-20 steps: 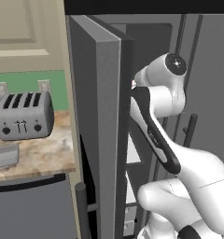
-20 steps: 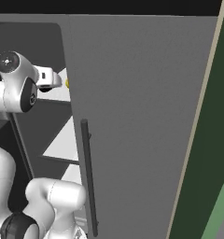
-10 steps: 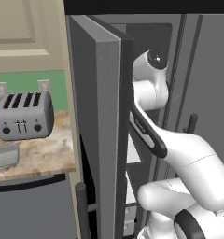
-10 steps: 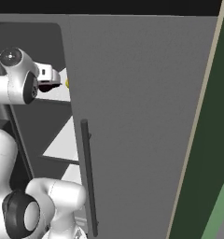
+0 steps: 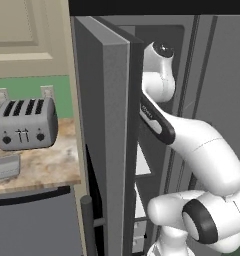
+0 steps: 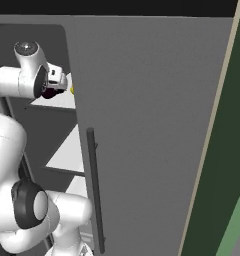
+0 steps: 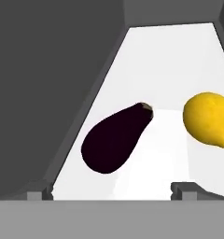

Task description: Take the eggplant and lemon out of the freezer and place them in the tupperware container on the counter. Then put the tupperware containing the vegetables back in the freezer.

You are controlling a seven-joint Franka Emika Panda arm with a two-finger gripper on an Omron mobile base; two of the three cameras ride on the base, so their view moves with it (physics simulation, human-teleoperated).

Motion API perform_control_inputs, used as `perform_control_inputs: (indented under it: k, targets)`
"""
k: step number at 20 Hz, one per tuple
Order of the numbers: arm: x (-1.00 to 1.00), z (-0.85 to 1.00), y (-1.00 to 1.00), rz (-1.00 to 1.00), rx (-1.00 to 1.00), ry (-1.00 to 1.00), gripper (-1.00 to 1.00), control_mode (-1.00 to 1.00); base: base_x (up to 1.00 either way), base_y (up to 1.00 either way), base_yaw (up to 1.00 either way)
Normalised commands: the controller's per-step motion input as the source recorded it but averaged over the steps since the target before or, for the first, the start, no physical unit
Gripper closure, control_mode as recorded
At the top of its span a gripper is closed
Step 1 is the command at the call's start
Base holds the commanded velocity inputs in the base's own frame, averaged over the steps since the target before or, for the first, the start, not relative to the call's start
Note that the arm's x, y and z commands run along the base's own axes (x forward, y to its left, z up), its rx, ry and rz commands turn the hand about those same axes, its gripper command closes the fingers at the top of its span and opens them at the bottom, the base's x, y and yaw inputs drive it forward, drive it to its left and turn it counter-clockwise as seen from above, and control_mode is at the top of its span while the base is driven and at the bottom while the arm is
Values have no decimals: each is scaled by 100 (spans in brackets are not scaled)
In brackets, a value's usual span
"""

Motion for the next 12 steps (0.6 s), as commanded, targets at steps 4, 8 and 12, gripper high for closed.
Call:
perform_control_inputs:
  k: [4, 8, 12]
  targets:
    - [20, -13, 11, -4, 6, 6, -100, -100, 0, 0, 0]
    - [14, -25, 17, -4, 0, 0, -100, -100, 0, 0, 0]
    - [9, -15, 22, -5, 0, 2, -100, -100, 0, 0, 0]
